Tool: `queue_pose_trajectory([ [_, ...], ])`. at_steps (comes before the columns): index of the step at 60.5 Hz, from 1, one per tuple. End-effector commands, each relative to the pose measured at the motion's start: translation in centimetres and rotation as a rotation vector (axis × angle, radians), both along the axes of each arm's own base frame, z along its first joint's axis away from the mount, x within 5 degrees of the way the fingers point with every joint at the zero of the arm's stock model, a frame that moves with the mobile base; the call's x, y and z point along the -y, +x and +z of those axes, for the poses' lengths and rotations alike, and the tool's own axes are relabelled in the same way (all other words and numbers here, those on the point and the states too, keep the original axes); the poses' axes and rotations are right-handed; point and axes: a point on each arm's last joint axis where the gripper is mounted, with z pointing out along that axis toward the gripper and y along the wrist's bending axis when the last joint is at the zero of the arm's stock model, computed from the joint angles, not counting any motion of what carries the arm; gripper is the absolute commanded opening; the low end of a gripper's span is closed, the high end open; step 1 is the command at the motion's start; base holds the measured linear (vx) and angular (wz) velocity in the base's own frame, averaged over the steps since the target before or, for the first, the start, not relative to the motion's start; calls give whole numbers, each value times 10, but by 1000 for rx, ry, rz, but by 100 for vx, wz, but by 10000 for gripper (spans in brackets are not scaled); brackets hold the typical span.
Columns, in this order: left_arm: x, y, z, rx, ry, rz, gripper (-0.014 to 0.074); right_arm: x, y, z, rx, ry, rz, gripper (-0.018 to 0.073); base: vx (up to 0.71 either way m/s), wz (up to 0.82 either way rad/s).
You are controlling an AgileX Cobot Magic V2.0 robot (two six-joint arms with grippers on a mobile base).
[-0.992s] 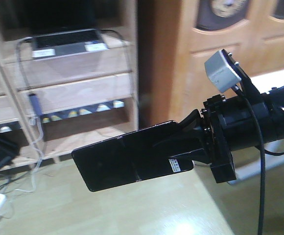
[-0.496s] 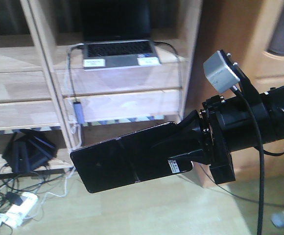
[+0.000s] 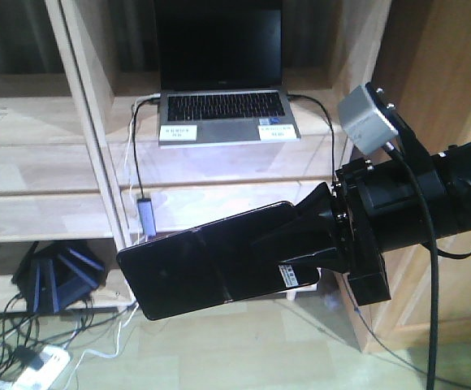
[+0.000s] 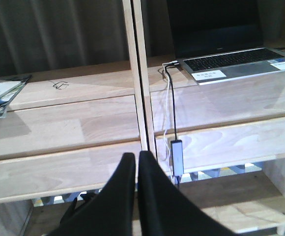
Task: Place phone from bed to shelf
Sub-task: 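Approach the shelf with the laptop, phone held in right gripper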
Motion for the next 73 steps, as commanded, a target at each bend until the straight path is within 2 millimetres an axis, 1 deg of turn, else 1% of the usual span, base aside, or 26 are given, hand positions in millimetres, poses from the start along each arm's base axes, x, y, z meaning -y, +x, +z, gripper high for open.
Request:
queue_pose_trajectory([
  [1, 0, -1, 15, 106, -15, -4, 1, -3, -12, 23, 6, 107, 56, -2, 26, 0],
  [73, 0, -1, 15, 106, -15, -4, 1, -3, -12, 23, 6, 107, 56, -2, 21, 1],
])
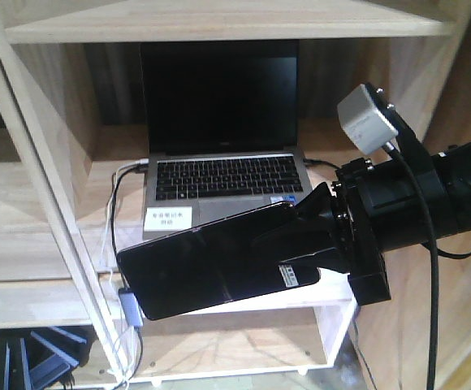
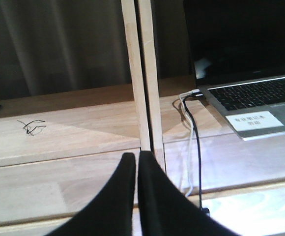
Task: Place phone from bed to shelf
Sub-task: 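Approach the shelf with the laptop, phone held in right gripper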
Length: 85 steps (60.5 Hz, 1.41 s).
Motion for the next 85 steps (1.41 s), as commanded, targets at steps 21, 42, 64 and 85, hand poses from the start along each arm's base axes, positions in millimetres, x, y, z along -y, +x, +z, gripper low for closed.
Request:
queue_pose_trajectory([
  [21, 0, -1, 15, 106, -15, -4, 1, -3, -12, 23, 6, 107, 56, -2, 15, 1],
  [42, 0, -1, 15, 106, -15, -4, 1, -3, -12, 23, 6, 107, 56, -2, 12, -3],
  [64, 0, -1, 15, 106, -15, -4, 1, -3, -12, 23, 6, 107, 56, -2, 8, 3],
  [85, 0, -1, 15, 106, -15, -4, 1, -3, -12, 23, 6, 107, 56, -2, 6, 4],
])
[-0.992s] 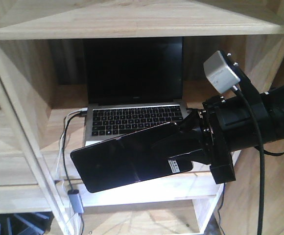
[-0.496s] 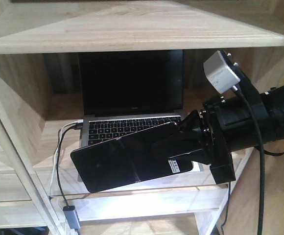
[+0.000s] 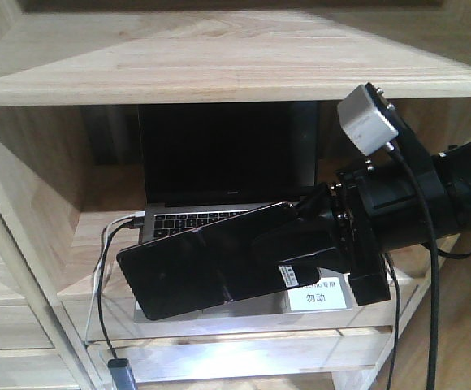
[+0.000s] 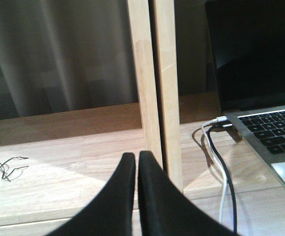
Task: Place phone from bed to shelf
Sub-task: 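Approach the shelf with the laptop, phone held in right gripper, then raise the right gripper with the phone above the upper shelf board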
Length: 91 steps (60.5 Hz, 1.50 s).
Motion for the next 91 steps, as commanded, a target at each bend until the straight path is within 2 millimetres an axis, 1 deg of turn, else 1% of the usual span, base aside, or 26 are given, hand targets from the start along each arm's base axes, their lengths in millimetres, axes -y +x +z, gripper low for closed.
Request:
queue_pose_trajectory([
  [1, 0, -1, 15, 106, -15, -4, 1, -3, -12, 23, 6, 107, 56, -2, 5, 2],
  [70, 0, -1, 15, 106, -15, -4, 1, -3, -10, 23, 14, 106, 38, -2, 1, 0],
  [91, 0, -1, 15, 106, -15, -4, 1, -4, -10, 26, 6, 140, 33, -2, 0, 0],
])
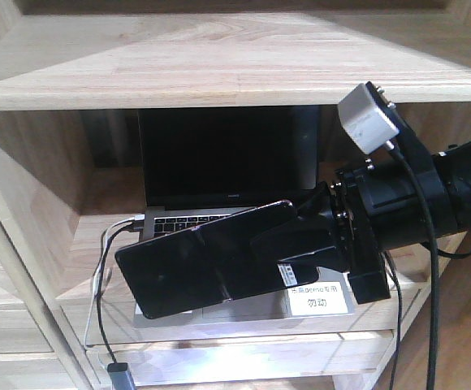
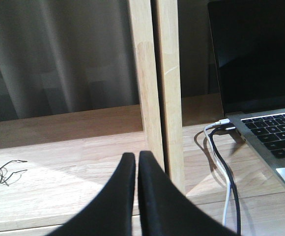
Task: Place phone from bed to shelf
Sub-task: 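Raise the right gripper with the phone above the upper shelf board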
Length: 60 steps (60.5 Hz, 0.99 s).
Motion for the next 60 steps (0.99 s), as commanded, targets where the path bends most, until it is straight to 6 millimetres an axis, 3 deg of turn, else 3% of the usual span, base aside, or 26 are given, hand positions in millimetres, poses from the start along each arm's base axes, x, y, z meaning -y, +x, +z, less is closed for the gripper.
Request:
queue_pose_trajectory([
  [1, 0, -1, 15, 106, -15, -4, 1, -3, -10, 25, 7, 136, 34, -2, 0, 0],
  [39, 0, -1, 15, 106, -15, -4, 1, -6, -3, 37, 20, 239, -42, -2, 0, 0],
  [46, 0, -1, 15, 106, -15, -4, 1, -6, 0, 54, 89, 248, -61, -2, 0, 0],
  [60, 0, -1, 15, 106, -15, -4, 1, -2, 9, 112, 309, 285, -169, -2, 0, 0],
])
